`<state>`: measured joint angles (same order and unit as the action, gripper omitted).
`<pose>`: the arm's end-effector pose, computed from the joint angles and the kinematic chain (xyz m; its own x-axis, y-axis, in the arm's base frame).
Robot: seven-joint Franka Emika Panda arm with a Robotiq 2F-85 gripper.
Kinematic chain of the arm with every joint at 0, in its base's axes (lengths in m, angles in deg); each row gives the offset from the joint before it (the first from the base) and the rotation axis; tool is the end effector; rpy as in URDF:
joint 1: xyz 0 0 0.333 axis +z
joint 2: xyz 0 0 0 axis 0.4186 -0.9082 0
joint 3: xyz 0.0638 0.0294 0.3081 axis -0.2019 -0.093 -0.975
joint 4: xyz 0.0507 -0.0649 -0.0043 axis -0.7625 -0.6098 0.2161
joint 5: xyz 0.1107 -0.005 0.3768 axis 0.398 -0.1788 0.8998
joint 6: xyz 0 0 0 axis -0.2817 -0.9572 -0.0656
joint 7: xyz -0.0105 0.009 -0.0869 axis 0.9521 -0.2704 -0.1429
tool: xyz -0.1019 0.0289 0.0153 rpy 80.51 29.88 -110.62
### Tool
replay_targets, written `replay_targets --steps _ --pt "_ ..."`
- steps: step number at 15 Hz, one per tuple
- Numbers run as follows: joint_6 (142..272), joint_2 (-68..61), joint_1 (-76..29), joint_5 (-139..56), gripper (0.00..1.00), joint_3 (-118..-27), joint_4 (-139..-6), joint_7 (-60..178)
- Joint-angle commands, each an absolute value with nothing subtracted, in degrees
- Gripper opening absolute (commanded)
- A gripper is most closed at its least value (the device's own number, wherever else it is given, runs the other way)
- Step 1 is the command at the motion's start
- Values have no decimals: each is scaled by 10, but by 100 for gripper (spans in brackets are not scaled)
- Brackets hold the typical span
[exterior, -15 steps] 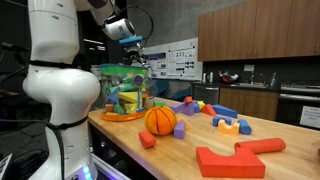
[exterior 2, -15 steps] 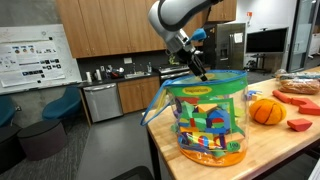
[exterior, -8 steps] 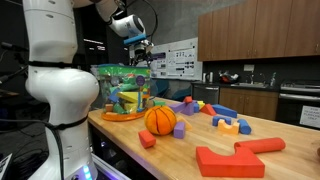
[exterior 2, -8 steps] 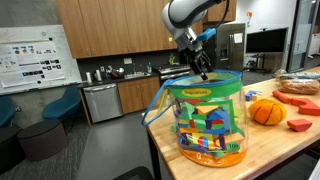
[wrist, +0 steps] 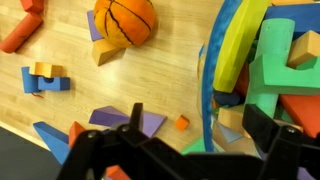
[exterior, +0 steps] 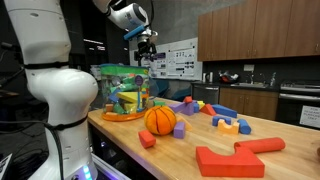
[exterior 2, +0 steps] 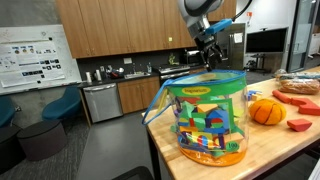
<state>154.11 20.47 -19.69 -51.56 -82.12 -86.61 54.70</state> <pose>0.4809 0.0660 0.5550 0.9675 -0.0076 -0.2529 0.0660 -0.9574 0.2812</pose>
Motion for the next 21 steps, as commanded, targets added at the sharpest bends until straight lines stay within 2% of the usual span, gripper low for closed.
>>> replay_targets --steps 1,14,16,21 --pt "1539 212 -200 -515 100 -822 -868 545" --pt "1599 180 -211 -511 100 -810 -884 533" --pt "1605 174 -212 -512 74 -808 -887 536" --pt "1615 166 -213 -512 37 -806 -887 537"
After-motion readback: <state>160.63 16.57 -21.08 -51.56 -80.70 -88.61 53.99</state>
